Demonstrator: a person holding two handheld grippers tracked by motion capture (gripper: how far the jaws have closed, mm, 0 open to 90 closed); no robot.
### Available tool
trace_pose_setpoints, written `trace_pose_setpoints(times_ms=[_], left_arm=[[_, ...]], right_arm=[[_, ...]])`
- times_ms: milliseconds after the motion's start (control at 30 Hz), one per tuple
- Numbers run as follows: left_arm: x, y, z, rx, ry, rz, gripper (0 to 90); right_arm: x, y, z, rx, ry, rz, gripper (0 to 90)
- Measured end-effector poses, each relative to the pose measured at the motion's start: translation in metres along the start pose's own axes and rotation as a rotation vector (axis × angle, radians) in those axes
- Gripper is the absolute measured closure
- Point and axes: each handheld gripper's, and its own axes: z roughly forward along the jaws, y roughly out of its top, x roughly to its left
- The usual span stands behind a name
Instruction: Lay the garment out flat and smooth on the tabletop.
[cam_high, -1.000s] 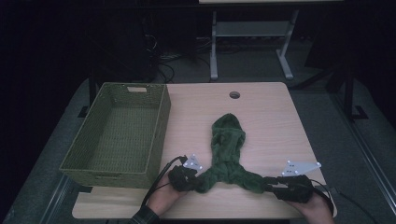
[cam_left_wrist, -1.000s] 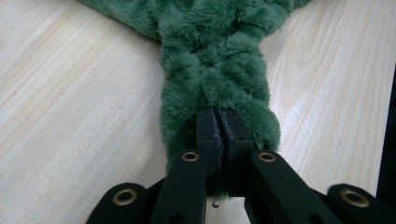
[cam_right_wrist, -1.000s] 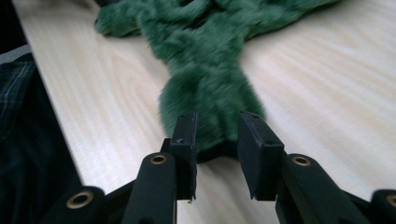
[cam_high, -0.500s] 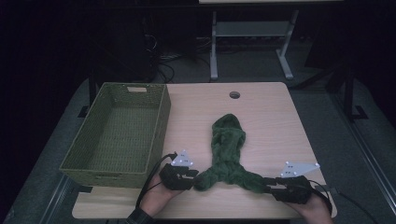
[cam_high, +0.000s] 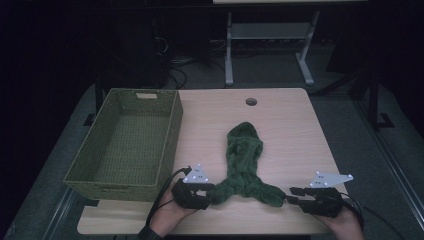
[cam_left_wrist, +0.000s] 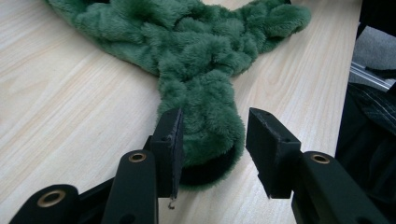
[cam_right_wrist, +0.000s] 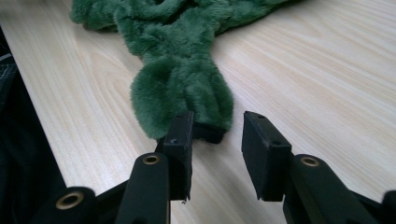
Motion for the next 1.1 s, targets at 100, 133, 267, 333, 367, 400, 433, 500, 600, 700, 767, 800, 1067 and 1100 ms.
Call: trace_pose_setpoints(times_ms=[100,133,267,333,367,400,433,500,600,700,767,800,1067,1100], left_arm=[[0.0,-0.001,0.003,0.004,-0.008,-0.001,55.0],[0.0,-0.001,0.003,0.009,-0.008,0.004,54.9],[-0.001,-0.001,0.009,0.03,-0.013,0.018,55.0],[-0.003,-0.003,0.015,0.056,-0.011,0.03,57.7],[-0.003,-0.003,0.015,0.056,-0.011,0.03,61.2],[-0.003,-0.003,0.017,0.079,-0.009,0.046,66.5],[-0.003,-0.003,0.017,0.079,-0.009,0.046,71.4],[-0.002,-0.003,0.017,0.085,-0.008,0.044,77.8],[-0.002,-0.001,0.015,0.081,-0.014,0.037,89.7],[-0.001,0.002,0.012,0.064,-0.022,0.023,90.0],[-0.002,0.005,0.009,0.05,-0.019,0.026,90.0],[-0.002,0.005,0.009,0.05,-0.019,0.026,90.0],[0.0,-0.001,0.007,0.036,0.006,0.022,69.7],[0.0,-0.002,0.009,0.04,0.002,0.021,65.7]], right_arm=[[-0.001,0.0,-0.001,-0.007,-0.001,0.002,63.2],[-0.001,0.0,-0.001,-0.009,-0.001,0.002,63.2],[0.0,0.001,-0.002,-0.006,-0.002,-0.008,63.2],[0.0,0.001,-0.003,-0.009,-0.003,-0.007,63.3],[0.0,0.001,-0.003,-0.011,-0.004,-0.004,63.3],[0.0,0.001,-0.003,-0.012,-0.004,-0.003,63.3],[0.0,0.001,-0.003,-0.012,-0.004,-0.003,63.3],[-0.001,0.0,-0.003,-0.013,-0.005,-0.004,63.3],[0.0,0.0,-0.004,-0.01,-0.006,-0.003,63.3],[-0.001,0.0,-0.004,-0.013,-0.005,-0.008,63.3],[-0.001,0.0,-0.004,-0.012,-0.008,-0.008,63.4],[-0.001,0.0,-0.004,-0.012,-0.008,-0.008,63.4],[-0.002,0.0,-0.005,-0.013,-0.011,-0.002,63.7],[-0.002,-0.001,-0.005,-0.013,-0.01,-0.004,63.7]])
